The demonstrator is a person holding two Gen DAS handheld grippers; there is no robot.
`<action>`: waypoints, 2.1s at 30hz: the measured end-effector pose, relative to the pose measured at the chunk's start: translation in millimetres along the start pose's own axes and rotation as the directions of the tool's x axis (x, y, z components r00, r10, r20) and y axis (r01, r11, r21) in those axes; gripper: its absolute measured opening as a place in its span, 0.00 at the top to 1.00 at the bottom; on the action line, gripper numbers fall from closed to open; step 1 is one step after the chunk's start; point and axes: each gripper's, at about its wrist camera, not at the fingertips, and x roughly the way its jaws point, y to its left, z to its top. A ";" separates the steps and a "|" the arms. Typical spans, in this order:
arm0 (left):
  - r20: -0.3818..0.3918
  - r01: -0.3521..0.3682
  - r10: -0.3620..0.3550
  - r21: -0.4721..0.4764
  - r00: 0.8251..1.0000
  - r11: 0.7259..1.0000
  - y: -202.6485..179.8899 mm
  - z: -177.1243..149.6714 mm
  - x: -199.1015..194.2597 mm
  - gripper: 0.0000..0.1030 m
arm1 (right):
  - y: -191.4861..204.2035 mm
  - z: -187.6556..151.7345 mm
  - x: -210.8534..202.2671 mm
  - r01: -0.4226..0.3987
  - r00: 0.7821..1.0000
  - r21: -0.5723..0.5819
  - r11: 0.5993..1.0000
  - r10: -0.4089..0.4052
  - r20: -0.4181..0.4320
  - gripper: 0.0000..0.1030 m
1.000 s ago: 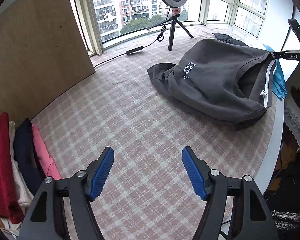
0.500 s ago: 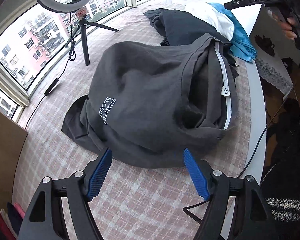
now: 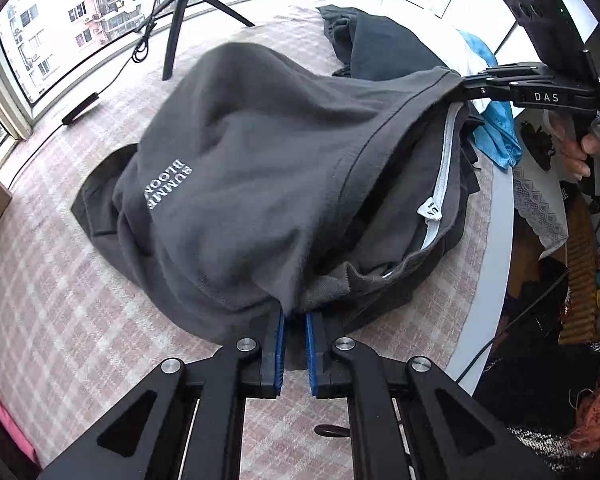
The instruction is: Fold clothes
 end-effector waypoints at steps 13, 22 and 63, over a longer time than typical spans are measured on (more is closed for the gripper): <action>0.071 -0.156 0.156 -0.007 0.985 0.988 59.0 51.9 -20.2 0.55 | -43.8 58.5 56.1 0.074 0.991 0.070 0.995 -0.066 -0.114 0.88; 0.071 -0.186 0.176 0.200 0.982 0.962 -48.3 23.7 41.3 0.43 | -65.0 51.5 58.1 -0.014 0.996 0.195 0.981 0.031 -0.087 0.89; 0.064 0.051 -0.042 -0.147 0.997 0.988 104.4 71.3 6.6 0.96 | -70.3 56.7 62.0 -0.041 0.990 0.147 0.988 0.061 -0.130 0.56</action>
